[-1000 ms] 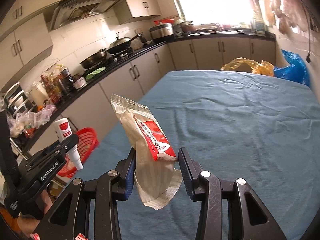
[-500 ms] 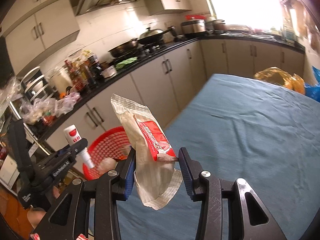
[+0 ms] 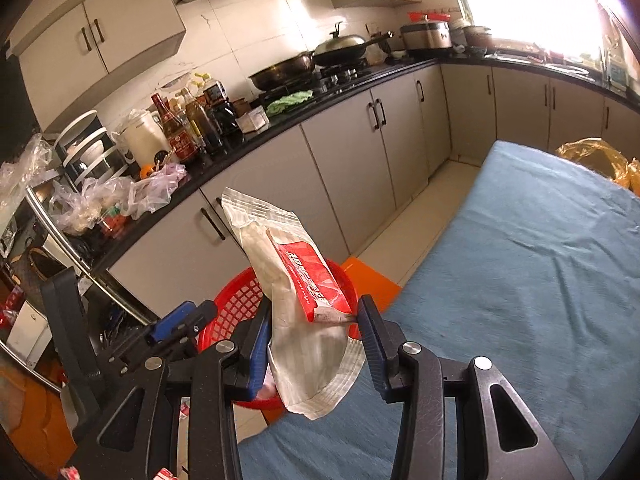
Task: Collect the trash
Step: 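Carry the bottle and bag over the red basket and open both grippers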
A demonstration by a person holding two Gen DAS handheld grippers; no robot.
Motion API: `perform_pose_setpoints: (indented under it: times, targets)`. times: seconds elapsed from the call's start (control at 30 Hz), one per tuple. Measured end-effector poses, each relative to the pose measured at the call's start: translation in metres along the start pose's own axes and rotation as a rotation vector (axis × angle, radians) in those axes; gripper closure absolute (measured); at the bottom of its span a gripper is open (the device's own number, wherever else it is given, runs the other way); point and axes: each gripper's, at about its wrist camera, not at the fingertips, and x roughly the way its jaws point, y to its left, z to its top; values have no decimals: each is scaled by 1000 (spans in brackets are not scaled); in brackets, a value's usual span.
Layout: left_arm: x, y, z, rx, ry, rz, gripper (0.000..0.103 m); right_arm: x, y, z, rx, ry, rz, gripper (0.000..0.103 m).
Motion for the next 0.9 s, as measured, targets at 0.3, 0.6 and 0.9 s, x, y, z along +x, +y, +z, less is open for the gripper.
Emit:
perform_pose_setpoints:
  times: [0.3,0.6,0.9]
  targets:
    - [24,17,0,-21,37,5,74,51,4,5,27,71,10,58]
    - [28,27,-1,-36,44,16,74,69,11,11,14,71,-5,41]
    - [15,20,-2,-29,0,49,34,33,6,7,-10,15,-52,24]
